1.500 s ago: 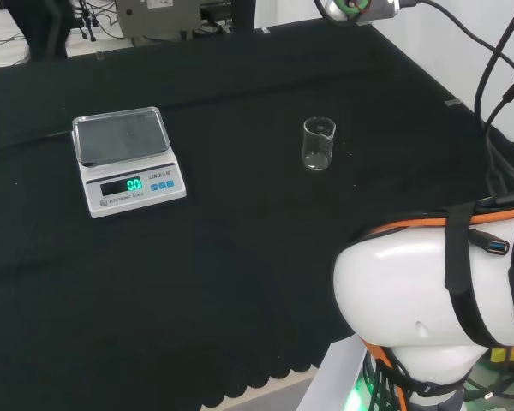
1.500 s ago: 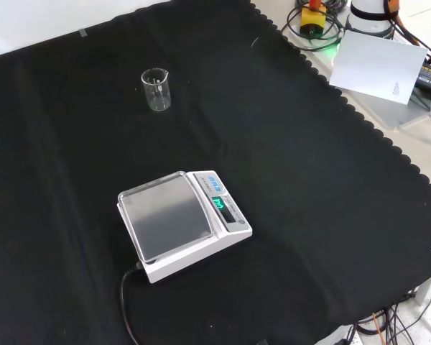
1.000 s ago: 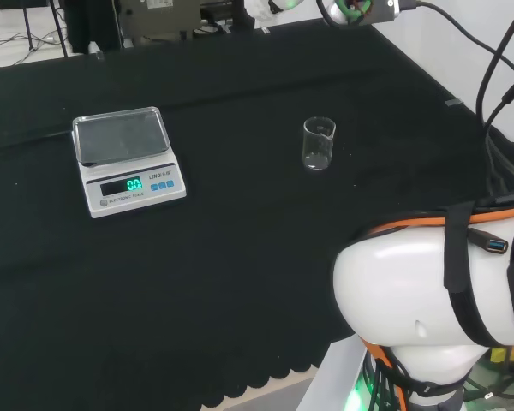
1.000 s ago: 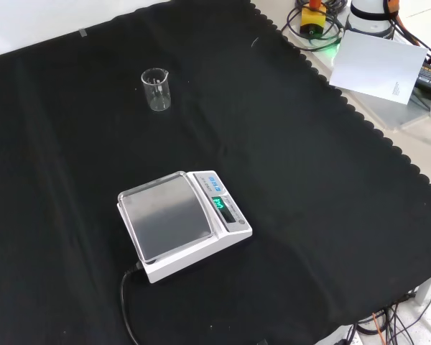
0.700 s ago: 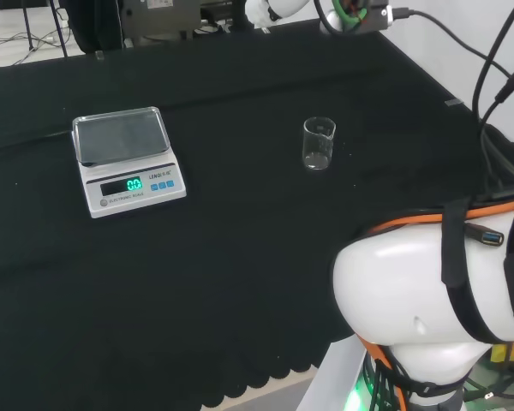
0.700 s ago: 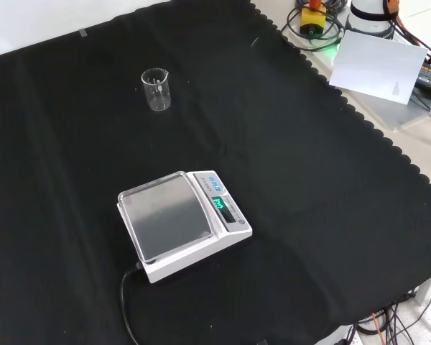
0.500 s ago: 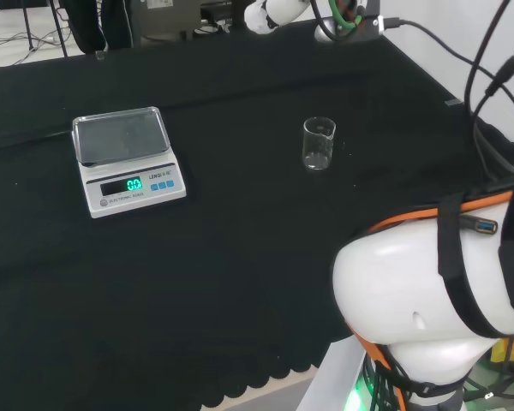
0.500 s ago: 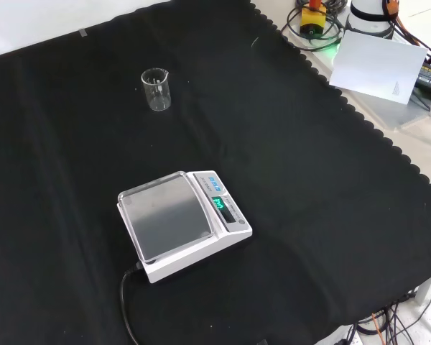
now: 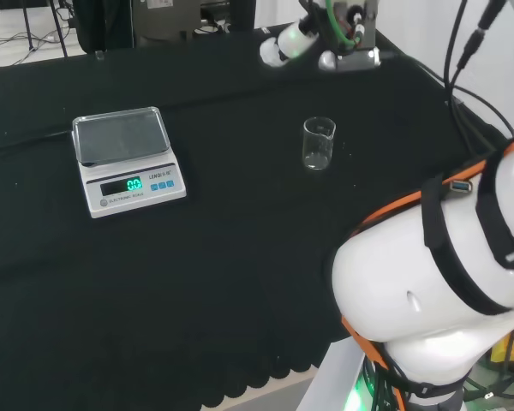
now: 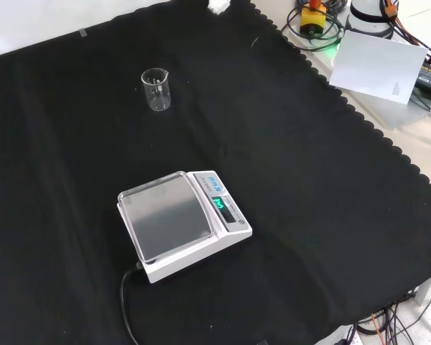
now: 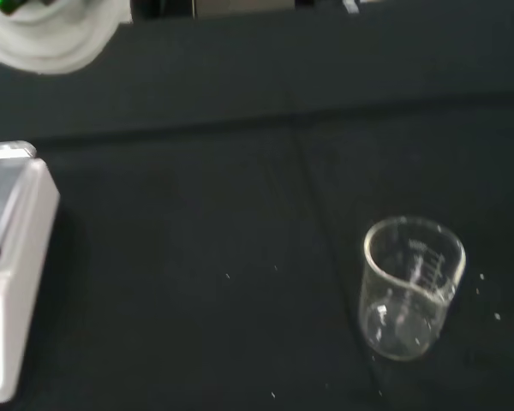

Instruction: Pick up the beaker.

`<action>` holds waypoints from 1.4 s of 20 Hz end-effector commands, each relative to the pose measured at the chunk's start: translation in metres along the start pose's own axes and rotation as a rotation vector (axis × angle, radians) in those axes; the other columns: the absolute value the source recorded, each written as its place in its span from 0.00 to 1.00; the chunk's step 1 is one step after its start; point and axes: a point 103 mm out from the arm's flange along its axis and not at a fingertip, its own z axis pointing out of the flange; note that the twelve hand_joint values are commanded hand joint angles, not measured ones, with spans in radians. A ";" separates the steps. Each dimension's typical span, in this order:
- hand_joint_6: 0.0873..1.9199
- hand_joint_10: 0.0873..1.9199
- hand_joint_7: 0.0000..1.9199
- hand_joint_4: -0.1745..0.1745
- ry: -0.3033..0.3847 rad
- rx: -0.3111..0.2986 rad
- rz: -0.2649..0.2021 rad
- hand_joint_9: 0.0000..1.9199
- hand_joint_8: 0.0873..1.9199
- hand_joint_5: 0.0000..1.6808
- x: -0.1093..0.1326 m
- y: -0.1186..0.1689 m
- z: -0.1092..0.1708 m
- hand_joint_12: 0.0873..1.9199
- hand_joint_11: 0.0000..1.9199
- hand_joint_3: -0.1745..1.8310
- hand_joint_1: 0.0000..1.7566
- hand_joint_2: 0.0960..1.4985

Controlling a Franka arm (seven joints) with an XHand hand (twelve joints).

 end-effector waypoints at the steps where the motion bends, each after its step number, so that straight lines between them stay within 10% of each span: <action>1: 0.00 0.42 0.00 0.69 0.039 0.058 0.046 0.09 0.26 0.05 -0.041 0.031 0.056 0.71 0.00 0.28 0.40 0.37; 7: 0.00 0.42 0.00 0.71 0.073 0.128 0.052 0.07 0.22 0.04 -0.047 0.040 0.106 0.70 0.00 0.28 0.39 0.36; 17: 0.00 0.42 0.00 0.74 0.099 0.077 0.058 0.04 0.17 0.01 -0.043 0.050 0.162 0.65 0.00 0.27 0.38 0.36; 28: 0.00 0.42 0.00 0.75 0.066 0.194 0.082 0.03 0.14 0.01 -0.054 0.085 0.225 0.64 0.00 0.26 0.38 0.36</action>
